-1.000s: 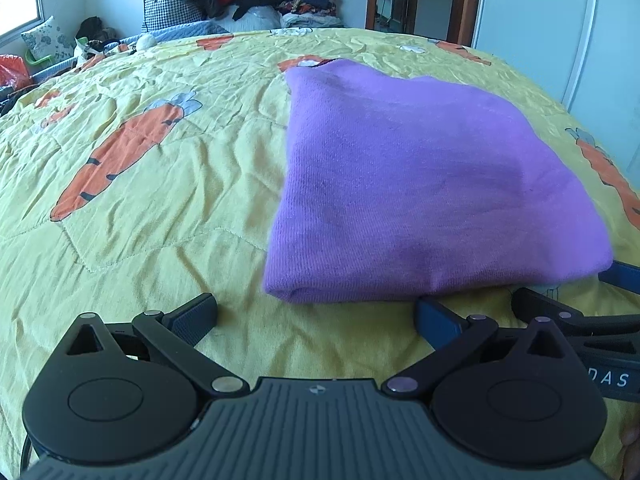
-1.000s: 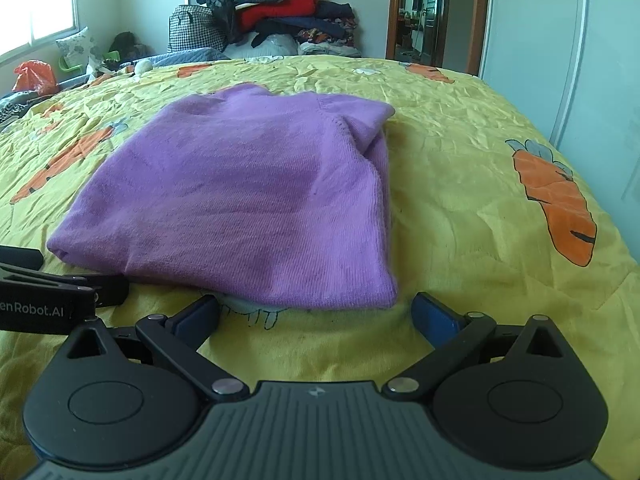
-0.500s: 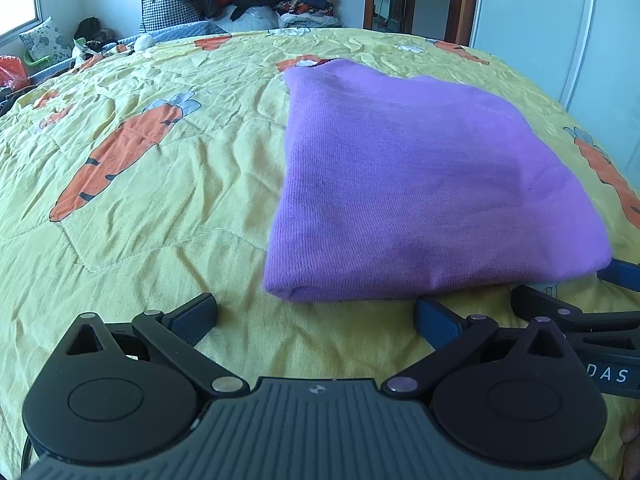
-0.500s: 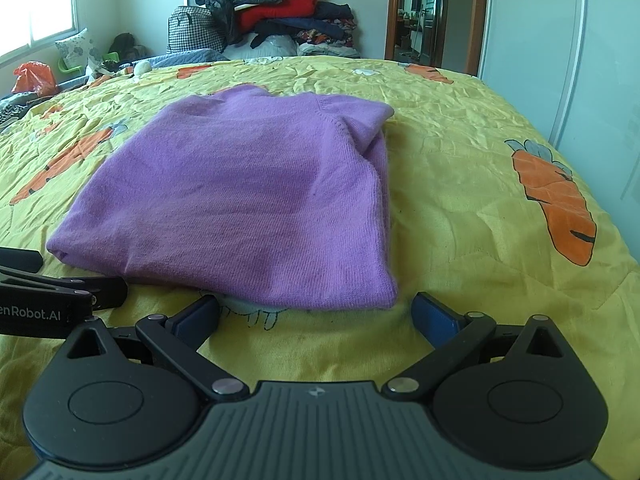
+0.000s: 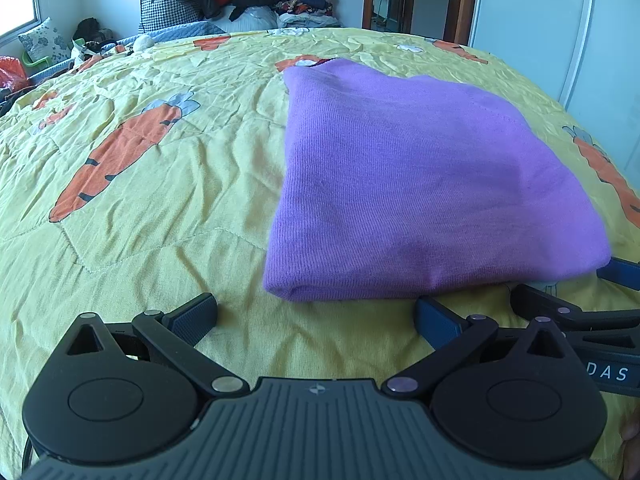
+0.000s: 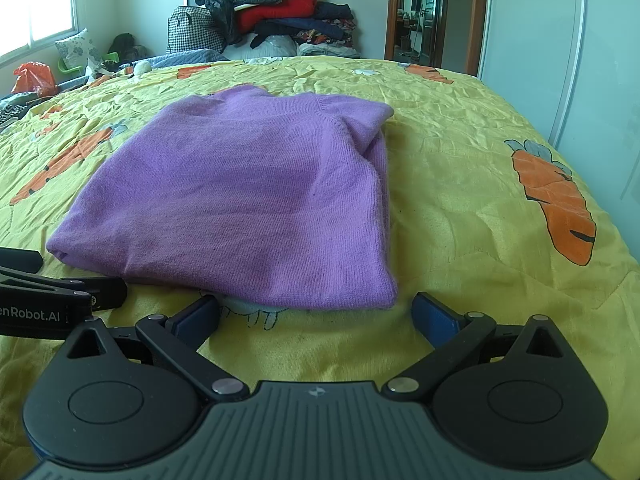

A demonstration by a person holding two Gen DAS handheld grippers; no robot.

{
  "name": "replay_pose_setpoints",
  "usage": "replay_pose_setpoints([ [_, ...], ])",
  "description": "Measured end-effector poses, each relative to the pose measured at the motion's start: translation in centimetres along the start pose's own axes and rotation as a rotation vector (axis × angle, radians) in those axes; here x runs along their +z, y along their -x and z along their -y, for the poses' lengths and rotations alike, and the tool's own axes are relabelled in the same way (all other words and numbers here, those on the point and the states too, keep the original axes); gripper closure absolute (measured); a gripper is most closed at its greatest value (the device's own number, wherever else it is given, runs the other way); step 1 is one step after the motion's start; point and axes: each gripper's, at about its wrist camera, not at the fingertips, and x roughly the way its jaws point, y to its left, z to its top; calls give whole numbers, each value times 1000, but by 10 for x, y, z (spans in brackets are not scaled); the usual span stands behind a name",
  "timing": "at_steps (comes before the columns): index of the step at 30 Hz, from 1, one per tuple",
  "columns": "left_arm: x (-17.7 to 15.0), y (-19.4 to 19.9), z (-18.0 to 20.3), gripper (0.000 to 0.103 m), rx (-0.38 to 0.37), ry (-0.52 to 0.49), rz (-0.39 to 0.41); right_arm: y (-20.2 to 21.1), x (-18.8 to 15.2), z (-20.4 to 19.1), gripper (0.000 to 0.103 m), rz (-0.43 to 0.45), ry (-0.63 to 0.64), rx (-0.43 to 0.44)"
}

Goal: Fold small clothes

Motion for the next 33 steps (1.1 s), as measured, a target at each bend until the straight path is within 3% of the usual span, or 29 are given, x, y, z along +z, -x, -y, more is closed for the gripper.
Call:
replay_pose_setpoints([
  [33,-2,1,2,0,2,1,5,0,0,0,0,-1,0,-2],
])
